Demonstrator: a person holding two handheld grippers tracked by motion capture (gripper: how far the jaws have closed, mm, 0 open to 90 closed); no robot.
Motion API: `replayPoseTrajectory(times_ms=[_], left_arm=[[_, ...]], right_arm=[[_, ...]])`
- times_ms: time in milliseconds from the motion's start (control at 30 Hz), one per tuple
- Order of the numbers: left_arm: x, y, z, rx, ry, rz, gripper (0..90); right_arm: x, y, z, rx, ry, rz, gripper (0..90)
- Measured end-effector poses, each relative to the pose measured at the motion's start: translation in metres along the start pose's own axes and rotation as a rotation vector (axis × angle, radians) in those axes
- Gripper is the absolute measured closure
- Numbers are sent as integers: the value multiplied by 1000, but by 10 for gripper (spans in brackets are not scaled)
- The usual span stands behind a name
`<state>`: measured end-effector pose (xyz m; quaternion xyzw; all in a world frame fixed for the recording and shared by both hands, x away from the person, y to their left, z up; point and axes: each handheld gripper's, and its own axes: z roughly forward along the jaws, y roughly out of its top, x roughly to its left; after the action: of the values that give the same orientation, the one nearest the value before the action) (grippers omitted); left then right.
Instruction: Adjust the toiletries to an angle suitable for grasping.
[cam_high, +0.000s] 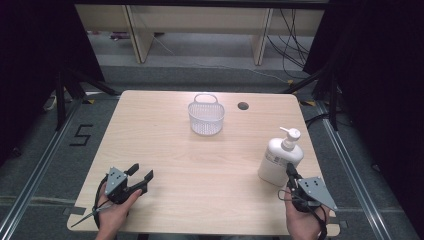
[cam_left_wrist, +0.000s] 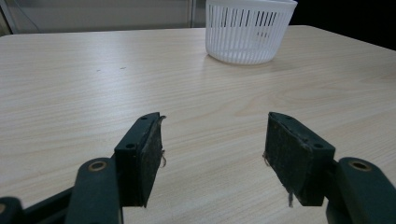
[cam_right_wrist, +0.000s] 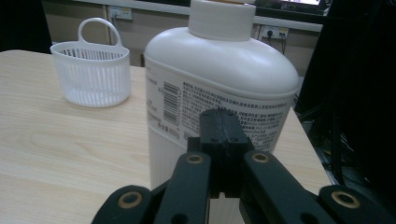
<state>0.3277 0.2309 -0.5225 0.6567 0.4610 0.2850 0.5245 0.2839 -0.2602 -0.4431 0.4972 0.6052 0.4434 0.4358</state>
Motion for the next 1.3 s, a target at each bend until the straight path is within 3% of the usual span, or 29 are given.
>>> replayPoseTrajectory(times_ms=[167, 267, 333, 433, 800, 967, 1033, 1233, 1267, 1300], left_arm=[[0, 0, 0, -2, 1, 2, 361], [0, 0, 0, -2, 0, 2, 360], [0, 0, 0, -1, 1, 2, 361], [0, 0, 0, -3, 0, 1, 360], [0, 0, 0, -4, 0, 2, 361], [0, 0, 0, -2, 2, 2, 361], [0, 0, 0, -2, 2, 2, 360], [0, 0, 0, -4, 3, 4, 361], [0, 0, 0, -2, 4, 4, 361], [0, 0, 0, -9, 2, 2, 361]], right_arm=[[-5, 1, 2, 28, -28, 29, 900], [-11, 2, 5, 36, -30, 22, 900], [-11, 2, 6, 19, -47, 35, 900], [-17, 3, 10, 19, -58, 12, 900], [-23, 3, 17, 21, -72, 12, 900], [-22, 3, 19, 31, -77, 46, 900], [-25, 2, 20, 21, -77, 12, 900], [-25, 2, 18, 19, -74, 13, 900], [-24, 2, 17, 16, -71, 41, 888], [-25, 2, 16, 9, -74, 22, 859]])
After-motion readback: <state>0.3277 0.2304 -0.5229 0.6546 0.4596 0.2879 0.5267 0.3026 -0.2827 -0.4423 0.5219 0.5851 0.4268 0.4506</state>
